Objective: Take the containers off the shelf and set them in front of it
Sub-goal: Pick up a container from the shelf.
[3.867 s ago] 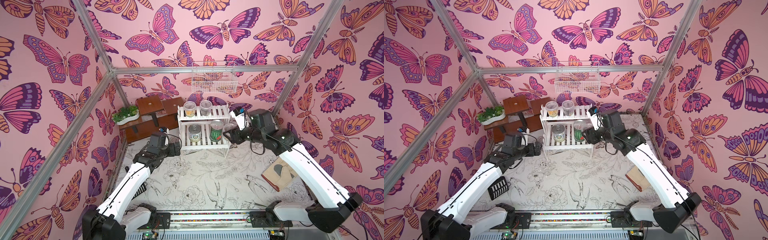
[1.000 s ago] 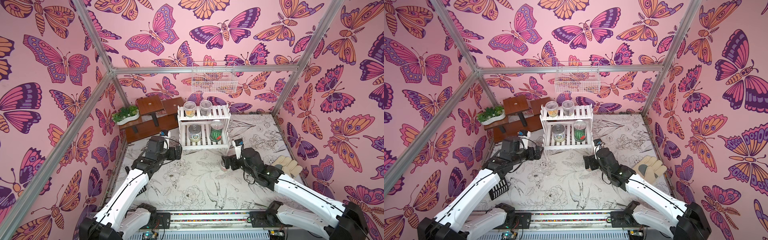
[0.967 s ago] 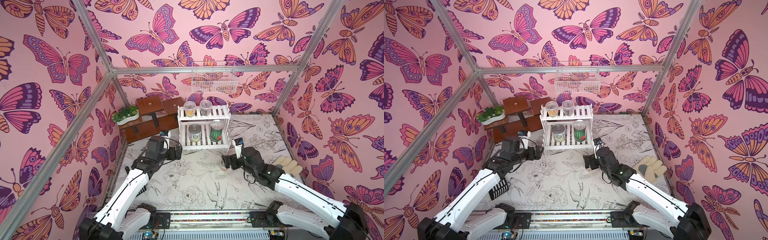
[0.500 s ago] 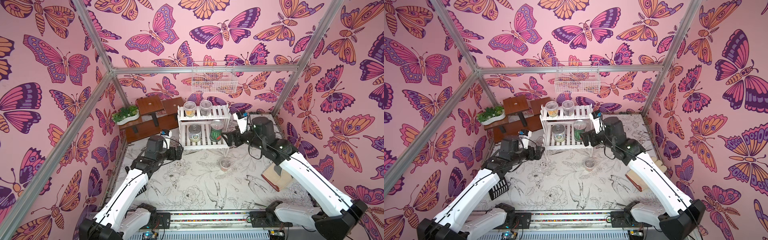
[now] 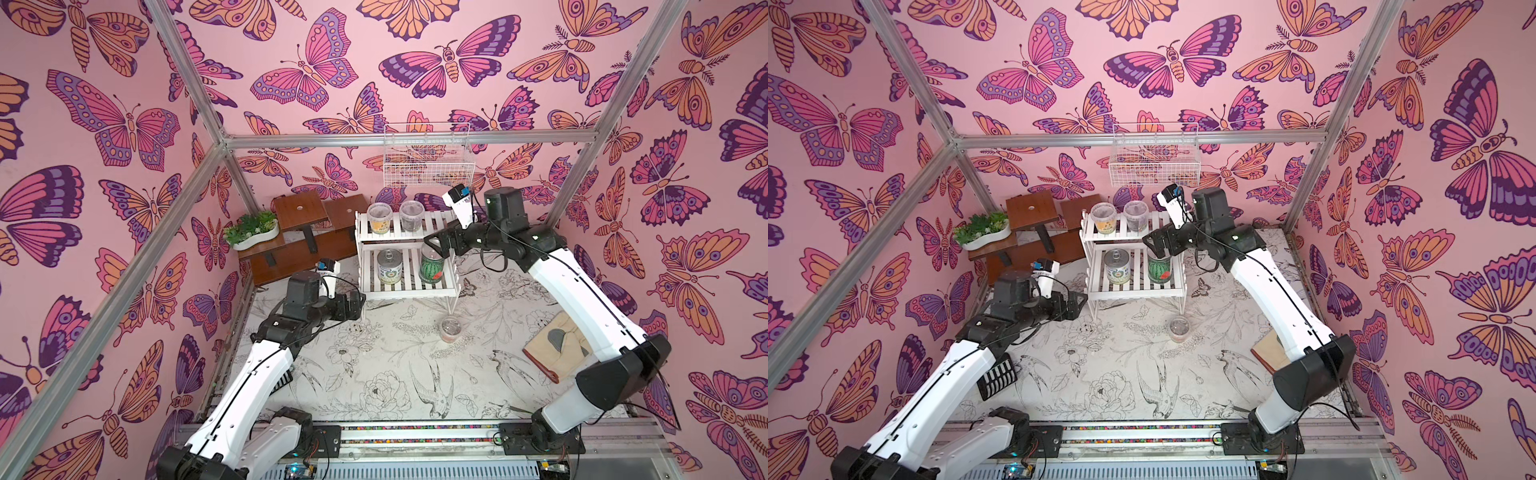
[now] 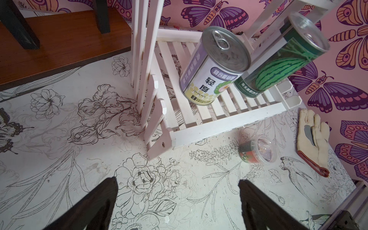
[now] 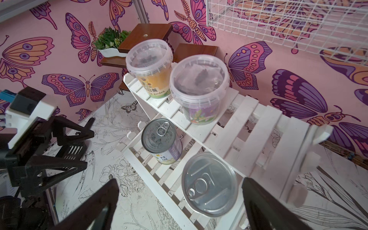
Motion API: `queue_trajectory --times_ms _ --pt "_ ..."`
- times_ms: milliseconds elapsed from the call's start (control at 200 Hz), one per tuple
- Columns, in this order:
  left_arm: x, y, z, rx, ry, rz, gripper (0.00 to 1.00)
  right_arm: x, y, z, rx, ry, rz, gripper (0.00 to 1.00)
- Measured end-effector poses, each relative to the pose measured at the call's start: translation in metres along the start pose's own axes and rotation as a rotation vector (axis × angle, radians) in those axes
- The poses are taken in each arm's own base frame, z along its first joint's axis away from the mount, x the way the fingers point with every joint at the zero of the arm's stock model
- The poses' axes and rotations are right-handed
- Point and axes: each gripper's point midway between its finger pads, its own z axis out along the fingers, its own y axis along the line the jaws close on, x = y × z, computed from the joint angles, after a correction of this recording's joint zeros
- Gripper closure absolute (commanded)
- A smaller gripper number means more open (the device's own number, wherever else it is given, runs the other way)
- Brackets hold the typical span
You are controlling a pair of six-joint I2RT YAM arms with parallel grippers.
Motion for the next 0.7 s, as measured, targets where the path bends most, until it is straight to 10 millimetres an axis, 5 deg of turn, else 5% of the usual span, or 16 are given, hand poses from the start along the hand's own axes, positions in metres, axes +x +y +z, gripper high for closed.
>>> queue_trajectory --times_ms 701 --pt "0.001 0.007 -0.002 -0.008 0.011 -0.007 0.0 -0.031 -0.018 0.061 -0.039 -0.085 -0.022 0.01"
